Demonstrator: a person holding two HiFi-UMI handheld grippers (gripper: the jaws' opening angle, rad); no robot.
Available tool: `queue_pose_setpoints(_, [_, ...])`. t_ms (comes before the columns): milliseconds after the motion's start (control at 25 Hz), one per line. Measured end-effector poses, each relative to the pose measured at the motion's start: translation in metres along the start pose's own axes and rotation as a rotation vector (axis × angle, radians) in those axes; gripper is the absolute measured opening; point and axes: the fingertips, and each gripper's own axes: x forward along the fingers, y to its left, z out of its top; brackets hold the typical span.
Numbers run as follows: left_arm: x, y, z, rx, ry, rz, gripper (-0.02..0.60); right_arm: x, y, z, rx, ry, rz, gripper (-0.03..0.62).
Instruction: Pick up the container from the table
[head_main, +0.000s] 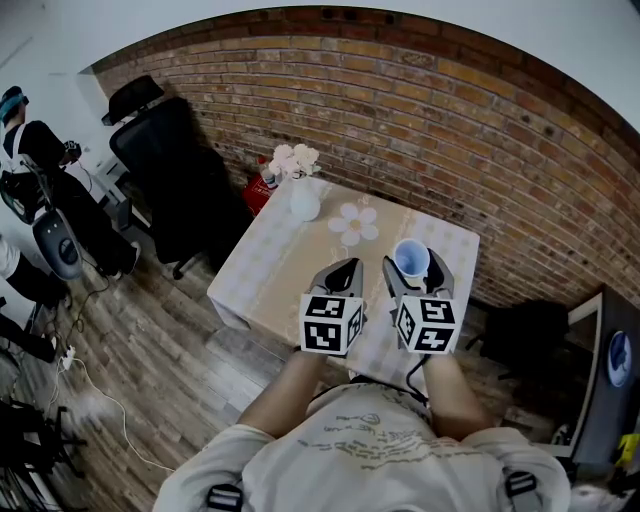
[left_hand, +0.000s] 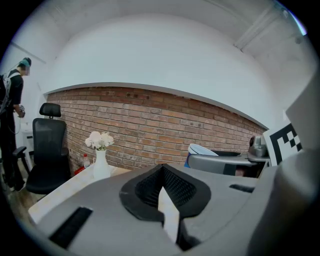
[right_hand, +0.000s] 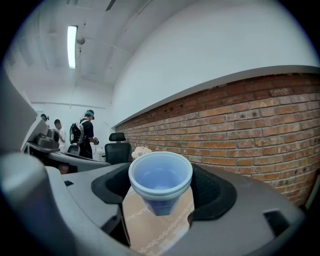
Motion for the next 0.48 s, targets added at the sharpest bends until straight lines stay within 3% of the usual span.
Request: queue_pose_setpoints(480, [-0.0042,0.0095,-0.0087,-0.01,0.024,0.011,0.003,-0.0007,0.0068,0.004,-0.002,-0.035,0.01,0.359])
